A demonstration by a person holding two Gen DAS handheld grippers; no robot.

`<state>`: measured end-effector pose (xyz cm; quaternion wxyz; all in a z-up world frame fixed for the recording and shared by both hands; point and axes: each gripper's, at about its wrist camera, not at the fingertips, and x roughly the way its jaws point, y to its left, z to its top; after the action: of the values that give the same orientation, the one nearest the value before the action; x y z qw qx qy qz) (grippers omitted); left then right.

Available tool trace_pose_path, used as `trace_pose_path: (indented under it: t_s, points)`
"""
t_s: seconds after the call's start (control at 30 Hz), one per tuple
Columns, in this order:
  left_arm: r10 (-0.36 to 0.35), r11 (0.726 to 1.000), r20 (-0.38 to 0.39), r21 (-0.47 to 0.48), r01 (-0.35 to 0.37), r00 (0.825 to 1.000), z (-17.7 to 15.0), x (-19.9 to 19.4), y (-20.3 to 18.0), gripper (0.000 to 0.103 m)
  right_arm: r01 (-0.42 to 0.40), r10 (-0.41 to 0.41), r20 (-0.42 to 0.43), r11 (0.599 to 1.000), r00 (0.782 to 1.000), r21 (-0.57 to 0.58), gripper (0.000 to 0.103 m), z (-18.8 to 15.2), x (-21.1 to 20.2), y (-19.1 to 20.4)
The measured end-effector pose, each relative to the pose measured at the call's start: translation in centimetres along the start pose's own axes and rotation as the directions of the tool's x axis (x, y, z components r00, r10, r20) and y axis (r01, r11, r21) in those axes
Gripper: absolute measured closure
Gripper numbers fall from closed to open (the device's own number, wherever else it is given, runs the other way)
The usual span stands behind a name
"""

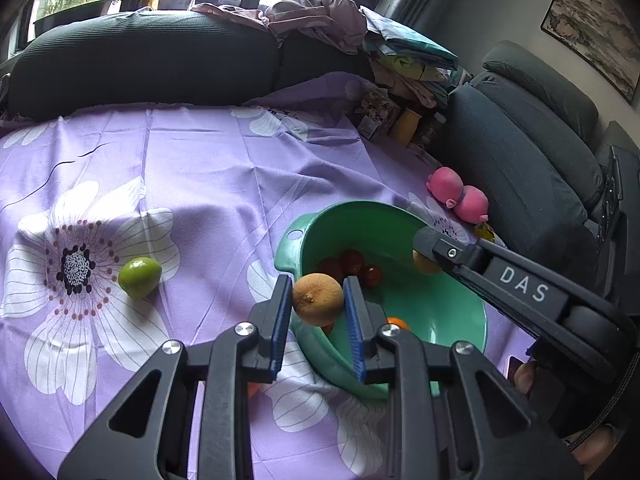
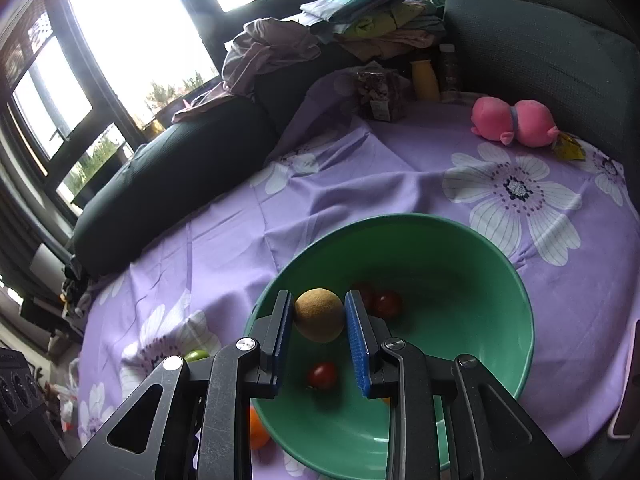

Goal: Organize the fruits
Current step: 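Lift the tan potato with the right gripper and carry it over the basin, then lower the potato into the basin and open the right gripper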

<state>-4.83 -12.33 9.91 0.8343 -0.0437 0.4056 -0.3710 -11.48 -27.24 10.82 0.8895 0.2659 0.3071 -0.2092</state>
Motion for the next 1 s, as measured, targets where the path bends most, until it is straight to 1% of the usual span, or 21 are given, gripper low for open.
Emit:
trace_pose_path:
  t_s: [0.23, 0.43, 0.7, 0.8, 0.93, 1.0]
  points:
    - [-0.032, 0.999, -0.015, 0.027, 0.033, 0.999, 0.0, 0.7, -1.0, 0.077, 0.046, -0.046, 0.018, 0.998, 0.999, 0.031, 0.074, 0.4, -0.7, -1.5]
    - [-0.066, 0.996, -0.028, 0.053, 0.067, 0.997, 0.0, 1.4, -2.0, 0.077, 0.063, -0.064, 0.024, 0.997, 0.998, 0.047, 0.074, 0.6, -1.0, -2.2]
    - [-0.092, 0.991, -0.074, 0.087, 0.099, 0.993, -0.5, 2.9, -3.1, 0.077, 0.079, -0.079, -0.005, 0.995, 0.997, 0.055, 0.074, 0.6, -0.4, -2.9]
    - [-0.086, 0.99, -0.088, 0.103, 0.095, 0.992, -0.7, 3.4, -3.5, 0.077, 0.083, -0.082, -0.018, 0.995, 0.996, 0.061, 0.073, 0.5, -0.1, -3.3]
    - [-0.099, 0.989, -0.112, 0.099, 0.11, 0.989, -0.9, 4.1, -3.6, 0.077, 0.096, -0.094, -0.03, 0.993, 0.995, 0.065, 0.073, 0.4, 0.1, -3.6]
    - [-0.089, 0.989, -0.113, 0.104, 0.101, 0.99, -1.0, 4.3, -3.7, 0.077, 0.103, -0.1, -0.036, 0.992, 0.994, 0.068, 0.073, 0.4, 0.2, -3.8]
